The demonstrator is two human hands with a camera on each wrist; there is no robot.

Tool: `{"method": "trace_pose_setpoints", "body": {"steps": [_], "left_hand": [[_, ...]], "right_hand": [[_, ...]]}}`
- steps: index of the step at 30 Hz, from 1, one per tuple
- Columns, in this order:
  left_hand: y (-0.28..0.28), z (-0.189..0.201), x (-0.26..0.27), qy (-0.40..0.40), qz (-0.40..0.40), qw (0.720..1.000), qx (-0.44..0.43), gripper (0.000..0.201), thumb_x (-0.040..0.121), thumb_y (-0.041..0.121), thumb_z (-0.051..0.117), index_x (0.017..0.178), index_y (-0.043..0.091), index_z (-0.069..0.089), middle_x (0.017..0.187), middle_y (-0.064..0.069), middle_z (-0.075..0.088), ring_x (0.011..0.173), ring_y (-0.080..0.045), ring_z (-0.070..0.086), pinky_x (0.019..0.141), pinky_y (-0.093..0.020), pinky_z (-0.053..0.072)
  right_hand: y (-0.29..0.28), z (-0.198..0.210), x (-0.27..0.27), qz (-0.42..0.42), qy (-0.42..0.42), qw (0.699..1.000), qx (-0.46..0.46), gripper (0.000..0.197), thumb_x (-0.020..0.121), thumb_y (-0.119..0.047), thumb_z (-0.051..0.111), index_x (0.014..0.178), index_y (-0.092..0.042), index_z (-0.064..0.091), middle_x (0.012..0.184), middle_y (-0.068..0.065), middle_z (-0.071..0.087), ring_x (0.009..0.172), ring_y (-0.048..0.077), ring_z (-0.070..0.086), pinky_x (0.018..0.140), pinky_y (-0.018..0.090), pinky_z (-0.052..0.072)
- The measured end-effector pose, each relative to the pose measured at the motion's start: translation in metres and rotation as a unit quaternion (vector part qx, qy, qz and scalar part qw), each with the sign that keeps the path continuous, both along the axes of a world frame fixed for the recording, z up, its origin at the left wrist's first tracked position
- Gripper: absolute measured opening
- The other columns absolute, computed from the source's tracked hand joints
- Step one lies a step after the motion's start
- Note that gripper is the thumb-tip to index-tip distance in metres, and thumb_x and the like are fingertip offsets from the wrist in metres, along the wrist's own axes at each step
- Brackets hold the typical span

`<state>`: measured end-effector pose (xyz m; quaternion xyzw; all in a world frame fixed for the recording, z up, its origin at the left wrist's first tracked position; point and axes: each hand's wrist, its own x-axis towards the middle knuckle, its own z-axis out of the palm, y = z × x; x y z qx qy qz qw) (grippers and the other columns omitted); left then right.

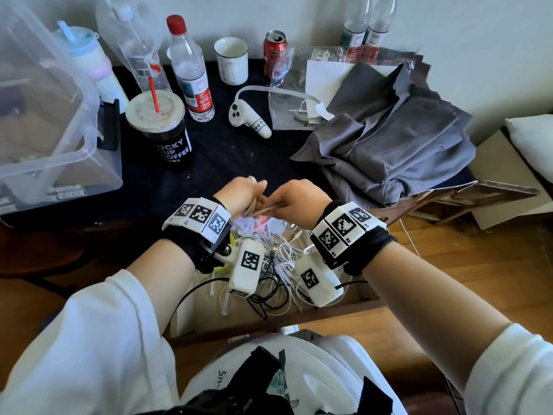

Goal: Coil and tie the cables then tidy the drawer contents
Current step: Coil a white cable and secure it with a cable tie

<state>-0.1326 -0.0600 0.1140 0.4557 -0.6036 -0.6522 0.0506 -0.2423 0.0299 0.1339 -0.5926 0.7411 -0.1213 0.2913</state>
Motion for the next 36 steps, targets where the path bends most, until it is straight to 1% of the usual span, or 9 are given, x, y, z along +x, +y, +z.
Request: {"method": "trace_pose_setpoints", "body": {"steps": [5,9,12,16,21,25,29,33,36], "left_hand": [[0.003,0.003,0.015,-0.042,-0.113,0.980,0.159,0.049,0.102,0.035,0.030,0.086,0.000,0.059,0.042,0.004,0.045,0.032,-0.006,0.036,0.036,-0.017,0.032],[0.003,0.007,0.016,-0.009,-0.141,0.975,0.169,0.056,0.081,0.058,0.043,0.078,0.005,0.058,0.038,0.008,0.029,0.028,-0.003,0.022,0.033,-0.016,0.022],[0.001,0.006,0.019,0.043,-0.107,0.988,0.105,0.039,0.081,0.046,0.056,0.070,0.009,0.054,0.038,0.008,0.028,0.029,-0.003,0.020,0.037,-0.019,0.016],[-0.005,0.002,0.023,0.091,-0.045,0.992,0.073,0.038,0.096,0.032,0.048,0.065,0.011,0.054,0.038,0.008,0.026,0.030,-0.004,0.017,0.037,-0.019,0.017],[-0.012,0.002,0.027,0.101,-0.020,0.992,0.077,0.037,0.097,0.029,0.045,0.066,0.011,0.051,0.036,0.009,0.026,0.029,-0.004,0.018,0.038,-0.021,0.018],[-0.013,0.005,0.026,0.104,-0.022,0.991,0.084,0.036,0.097,0.028,0.045,0.066,0.011,0.049,0.036,0.009,0.025,0.028,-0.004,0.018,0.038,-0.021,0.018],[-0.017,0.003,0.027,0.106,0.012,0.992,0.066,0.036,0.097,0.027,0.047,0.065,0.011,0.050,0.036,0.009,0.025,0.028,-0.004,0.018,0.036,-0.020,0.019],[-0.021,-0.003,0.033,0.099,0.032,0.993,0.059,0.036,0.096,0.028,0.049,0.065,0.012,0.051,0.037,0.009,0.026,0.029,-0.005,0.019,0.037,-0.020,0.020],[-0.016,0.002,0.031,0.123,0.003,0.990,0.075,0.036,0.097,0.028,0.046,0.066,0.011,0.050,0.038,0.008,0.025,0.030,-0.004,0.019,0.036,-0.019,0.021]], "right_hand": [[-0.002,0.003,-0.015,-0.060,-0.044,0.995,-0.067,0.028,0.068,-0.005,0.063,0.060,-0.032,0.060,0.045,-0.012,0.047,0.051,0.006,0.045,0.063,0.028,0.044],[0.001,-0.003,-0.021,-0.076,-0.027,0.994,-0.075,0.021,0.069,-0.009,0.067,0.074,-0.029,0.065,0.071,-0.013,0.049,0.078,0.012,0.055,0.075,0.032,0.048],[0.006,-0.014,-0.024,-0.125,-0.096,0.986,-0.057,0.016,0.073,-0.017,0.073,0.076,-0.027,0.061,0.076,-0.009,0.060,0.077,0.013,0.059,0.078,0.032,0.050],[0.012,-0.024,-0.021,-0.125,-0.278,0.951,-0.041,0.010,0.085,-0.015,0.066,0.082,-0.018,0.057,0.073,0.006,0.067,0.065,0.024,0.065,0.074,0.040,0.054],[0.014,-0.029,-0.024,-0.148,-0.305,0.938,-0.078,0.018,0.090,-0.006,0.058,0.077,-0.019,0.056,0.068,0.002,0.061,0.051,-0.003,0.058,0.057,0.011,0.047],[0.012,-0.032,-0.021,-0.183,-0.328,0.920,-0.110,0.023,0.097,-0.005,0.045,0.078,-0.017,0.050,0.073,-0.001,0.061,0.059,-0.002,0.059,0.058,0.010,0.046],[0.008,-0.028,-0.024,-0.246,-0.403,0.866,-0.166,0.027,0.098,0.002,0.034,0.077,-0.011,0.046,0.044,-0.007,0.053,0.047,0.003,0.060,0.058,0.016,0.051],[0.006,-0.027,-0.034,-0.290,-0.325,0.884,-0.170,0.025,0.095,-0.005,0.046,0.075,-0.017,0.054,0.042,-0.012,0.039,0.034,0.002,0.037,0.040,0.016,0.039],[0.005,-0.030,-0.040,-0.274,-0.179,0.926,-0.187,0.024,0.087,-0.012,0.059,0.071,-0.028,0.053,0.055,-0.009,0.045,0.046,0.002,0.040,0.052,0.012,0.031]]}}
